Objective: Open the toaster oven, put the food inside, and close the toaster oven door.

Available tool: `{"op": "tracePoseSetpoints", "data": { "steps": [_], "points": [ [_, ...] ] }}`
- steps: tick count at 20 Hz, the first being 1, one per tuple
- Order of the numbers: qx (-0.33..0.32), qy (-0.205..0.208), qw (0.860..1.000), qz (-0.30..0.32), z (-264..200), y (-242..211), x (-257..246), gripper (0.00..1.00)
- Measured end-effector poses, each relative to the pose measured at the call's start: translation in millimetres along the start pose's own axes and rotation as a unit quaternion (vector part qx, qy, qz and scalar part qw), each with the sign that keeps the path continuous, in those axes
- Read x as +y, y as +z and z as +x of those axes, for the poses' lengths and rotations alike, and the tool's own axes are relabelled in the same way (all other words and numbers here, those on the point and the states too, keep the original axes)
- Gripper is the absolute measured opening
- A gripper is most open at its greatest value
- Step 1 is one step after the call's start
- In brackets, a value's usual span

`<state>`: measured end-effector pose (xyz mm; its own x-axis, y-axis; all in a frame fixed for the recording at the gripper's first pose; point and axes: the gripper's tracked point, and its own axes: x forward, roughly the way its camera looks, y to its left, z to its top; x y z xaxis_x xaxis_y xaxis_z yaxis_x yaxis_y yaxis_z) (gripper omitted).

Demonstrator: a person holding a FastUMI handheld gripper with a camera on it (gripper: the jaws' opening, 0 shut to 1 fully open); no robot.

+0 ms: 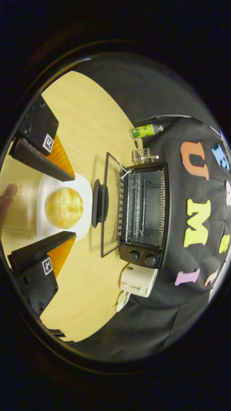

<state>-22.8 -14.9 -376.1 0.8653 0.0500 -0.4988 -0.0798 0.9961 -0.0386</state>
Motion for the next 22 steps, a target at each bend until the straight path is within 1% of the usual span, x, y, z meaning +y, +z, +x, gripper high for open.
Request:
{"op": "tracePoseSetpoints", "data": {
  "steps": [2,4,6,8,11,12,14,18,22],
  "points": [
    [0.013,-0.002,1.0,0.004,4.0,-7.2,0.9,1.0],
    [0.012,-0.005,1.0,0.006,6.3,-6.2,-0.1,1.0],
    [0.028,-0.016,0.999,0.013,9.4,-13.2,-6.2,1.0],
    [0.024,-0.015,0.999,0.018,12.5,-11.6,-7.4,1.0],
    [0.04,-0.001,0.999,0.033,19.7,-20.7,-4.6,1.0],
    [0.03,-0.001,0.999,0.038,18.5,-16.0,-4.9,0.99],
    [0.019,-0.001,0.999,0.046,18.2,-13.8,-7.1,0.9],
    [-0.002,0.011,0.997,0.072,8.0,-0.2,-8.6,0.87],
    [-0.034,0.032,0.994,0.102,-2.7,26.9,-8.2,0.85]
  ]
}}
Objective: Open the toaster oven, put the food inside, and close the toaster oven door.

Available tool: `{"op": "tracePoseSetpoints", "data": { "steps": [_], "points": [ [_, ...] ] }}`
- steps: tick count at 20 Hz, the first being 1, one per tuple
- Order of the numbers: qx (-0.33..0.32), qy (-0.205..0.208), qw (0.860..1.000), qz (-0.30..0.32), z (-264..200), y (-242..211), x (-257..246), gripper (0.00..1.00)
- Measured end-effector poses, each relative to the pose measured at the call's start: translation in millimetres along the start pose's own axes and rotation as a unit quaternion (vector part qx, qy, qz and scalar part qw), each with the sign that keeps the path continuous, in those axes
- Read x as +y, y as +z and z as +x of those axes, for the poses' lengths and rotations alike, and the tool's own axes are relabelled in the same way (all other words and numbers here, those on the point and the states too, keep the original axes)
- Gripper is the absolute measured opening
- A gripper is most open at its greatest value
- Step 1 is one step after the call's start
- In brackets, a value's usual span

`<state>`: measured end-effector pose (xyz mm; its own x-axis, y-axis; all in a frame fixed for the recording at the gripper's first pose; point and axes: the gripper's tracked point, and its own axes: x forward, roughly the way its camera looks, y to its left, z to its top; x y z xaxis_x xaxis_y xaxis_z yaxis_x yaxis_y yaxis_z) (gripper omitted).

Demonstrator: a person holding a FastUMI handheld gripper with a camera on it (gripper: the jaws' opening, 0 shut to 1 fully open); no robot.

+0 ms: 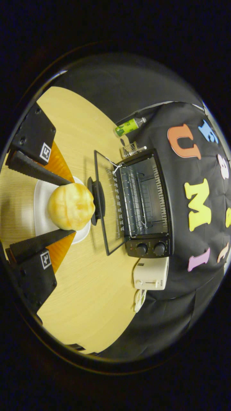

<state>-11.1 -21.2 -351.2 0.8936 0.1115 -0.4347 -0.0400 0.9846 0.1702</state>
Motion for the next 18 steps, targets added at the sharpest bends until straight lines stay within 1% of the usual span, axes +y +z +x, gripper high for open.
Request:
{"op": "tracePoseSetpoints", "data": {
  "steps": [3,5,8,11,14,16,17,18],
  "points": [
    [-0.039,0.016,0.999,0.013,-5.3,29.4,5.3,0.82],
    [-0.065,0.043,0.997,0.029,-7.8,49.2,17.0,0.81],
    [-0.112,0.09,0.987,0.074,-7.0,80.0,33.1,0.81],
    [-0.154,0.105,0.975,0.123,6.1,103.8,34.9,0.81],
    [-0.157,0.125,0.974,0.103,35.2,112.3,45.0,0.81],
    [-0.139,0.134,0.974,0.117,56.5,115.6,47.5,0.81],
    [-0.135,0.141,0.972,0.132,65.7,120.6,48.5,0.81],
    [-0.136,0.139,0.971,0.139,77.3,126.8,46.6,0.81]
  ]
}}
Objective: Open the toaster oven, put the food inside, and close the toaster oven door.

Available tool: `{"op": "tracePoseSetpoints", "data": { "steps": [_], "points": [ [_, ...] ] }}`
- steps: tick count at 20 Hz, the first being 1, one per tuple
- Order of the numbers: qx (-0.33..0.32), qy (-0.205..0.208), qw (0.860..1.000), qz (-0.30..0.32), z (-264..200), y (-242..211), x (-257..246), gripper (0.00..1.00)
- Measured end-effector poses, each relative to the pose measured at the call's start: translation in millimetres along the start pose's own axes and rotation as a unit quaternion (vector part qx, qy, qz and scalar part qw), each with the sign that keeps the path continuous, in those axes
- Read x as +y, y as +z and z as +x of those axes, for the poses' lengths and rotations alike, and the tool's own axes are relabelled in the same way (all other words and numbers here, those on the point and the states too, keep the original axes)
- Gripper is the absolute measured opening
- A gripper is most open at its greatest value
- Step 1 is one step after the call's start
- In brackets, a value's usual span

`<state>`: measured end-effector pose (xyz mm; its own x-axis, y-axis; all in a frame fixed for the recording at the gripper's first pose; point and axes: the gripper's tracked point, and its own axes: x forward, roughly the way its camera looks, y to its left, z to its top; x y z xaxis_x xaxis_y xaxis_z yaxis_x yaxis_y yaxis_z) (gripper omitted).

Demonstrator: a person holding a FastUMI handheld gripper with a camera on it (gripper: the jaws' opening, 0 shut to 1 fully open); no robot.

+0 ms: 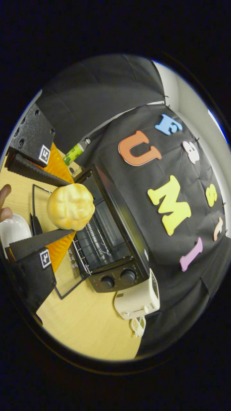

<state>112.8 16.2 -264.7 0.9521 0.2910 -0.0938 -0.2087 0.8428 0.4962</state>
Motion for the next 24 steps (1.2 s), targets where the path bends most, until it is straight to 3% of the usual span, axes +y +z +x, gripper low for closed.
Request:
{"op": "tracePoseSetpoints", "data": {
  "steps": [5,8,14,20,24],
  "points": [
    [-0.017,-0.01,1.0,-0.006,49.0,7.2,-15.0,0.81],
    [-0.004,-0.007,0.999,0.047,67.6,6.4,-13.9,0.81],
    [-0.013,-0.046,0.995,0.091,105.7,30.3,-52.3,0.82],
    [-0.002,-0.053,0.996,0.066,134.3,32.0,-64.8,0.84],
    [0.012,-0.046,0.998,0.049,128.4,24.3,-49.6,0.98]
  ]
}}
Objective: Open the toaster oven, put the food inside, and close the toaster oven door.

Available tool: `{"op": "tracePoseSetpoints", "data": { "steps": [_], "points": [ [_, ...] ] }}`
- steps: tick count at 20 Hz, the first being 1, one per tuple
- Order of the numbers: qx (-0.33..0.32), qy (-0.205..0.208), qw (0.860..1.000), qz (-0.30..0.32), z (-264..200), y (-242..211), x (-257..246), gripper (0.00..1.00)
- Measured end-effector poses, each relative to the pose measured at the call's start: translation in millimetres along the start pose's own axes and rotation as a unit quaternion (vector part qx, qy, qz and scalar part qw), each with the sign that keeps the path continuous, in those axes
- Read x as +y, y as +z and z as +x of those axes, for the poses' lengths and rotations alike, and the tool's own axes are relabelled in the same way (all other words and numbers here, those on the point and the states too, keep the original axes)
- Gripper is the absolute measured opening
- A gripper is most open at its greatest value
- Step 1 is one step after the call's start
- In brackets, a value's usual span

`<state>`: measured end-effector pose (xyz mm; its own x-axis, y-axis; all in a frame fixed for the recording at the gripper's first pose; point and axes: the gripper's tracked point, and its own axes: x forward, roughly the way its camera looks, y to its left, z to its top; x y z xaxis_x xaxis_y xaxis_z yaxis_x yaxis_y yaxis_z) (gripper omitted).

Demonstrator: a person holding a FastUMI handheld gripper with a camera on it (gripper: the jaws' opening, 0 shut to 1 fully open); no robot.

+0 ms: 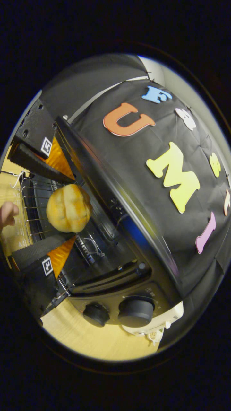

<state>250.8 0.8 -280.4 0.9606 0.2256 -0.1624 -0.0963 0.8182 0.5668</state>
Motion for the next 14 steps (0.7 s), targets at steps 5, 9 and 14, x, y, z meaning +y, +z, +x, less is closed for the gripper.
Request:
{"op": "tracePoseSetpoints", "data": {
  "steps": [5,9,14],
  "points": [
    [0.01,-0.007,1.0,-0.005,-30.2,-4.8,4.7,1.0],
    [0.005,-0.028,0.999,-0.04,-68.5,-2.8,2.0,1.0],
    [0.073,-0.086,0.988,-0.101,-104.8,-16.3,-1.5,1.0]
  ]
}}
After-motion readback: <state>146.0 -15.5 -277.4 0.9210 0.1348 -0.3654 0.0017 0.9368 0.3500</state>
